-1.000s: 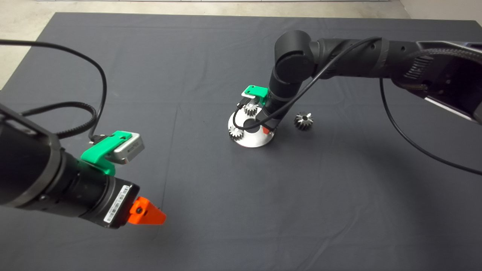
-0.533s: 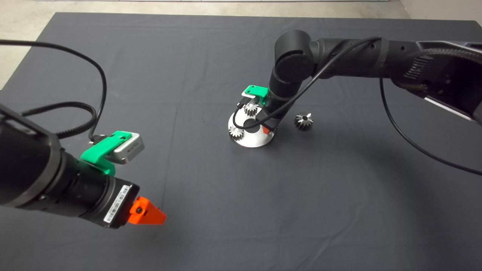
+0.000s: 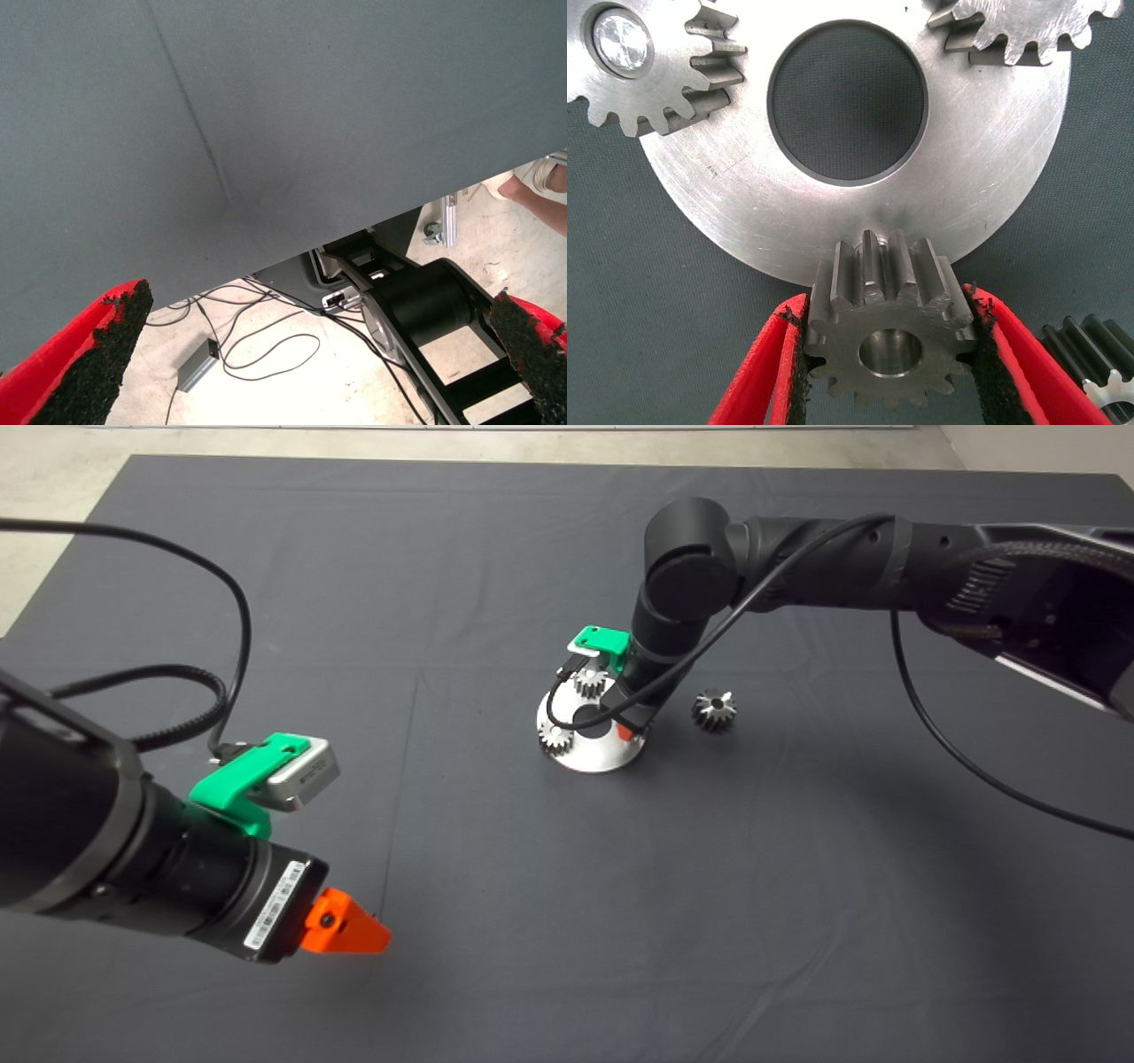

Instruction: Remove an incorrectly installed larger gear and replace it with the correct smaller gear

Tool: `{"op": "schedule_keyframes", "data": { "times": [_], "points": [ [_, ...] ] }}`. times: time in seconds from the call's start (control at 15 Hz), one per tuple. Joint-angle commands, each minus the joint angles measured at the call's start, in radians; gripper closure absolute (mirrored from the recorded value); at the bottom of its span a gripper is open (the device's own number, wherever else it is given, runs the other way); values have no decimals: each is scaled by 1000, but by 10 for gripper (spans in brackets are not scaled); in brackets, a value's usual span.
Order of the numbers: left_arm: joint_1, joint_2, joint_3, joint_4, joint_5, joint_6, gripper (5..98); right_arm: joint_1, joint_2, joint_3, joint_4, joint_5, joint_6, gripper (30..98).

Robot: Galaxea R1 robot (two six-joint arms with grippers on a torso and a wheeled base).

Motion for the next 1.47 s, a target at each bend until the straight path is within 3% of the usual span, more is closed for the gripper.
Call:
{"op": "schedule_keyframes", "data": {
  "times": [0.0,0.2,0.47,0.93,1.4],
  "points": [
    [-11,-2,15,-15,4,0,54,-26,11,-22,-41,-135,-5,889],
    [-11,-2,15,-15,4,0,54,-12,14,-25,-41,-135,-3,889],
    [-11,0,15,-15,4,0,54,52,6,-25,-36,-135,-3,889],
    [-11,-2,15,-15,4,-1,54,70,9,-25,-29,-135,6,888],
    [-11,-2,15,-15,4,-1,54,84,5,-25,81,-135,5,890]
  ]
}}
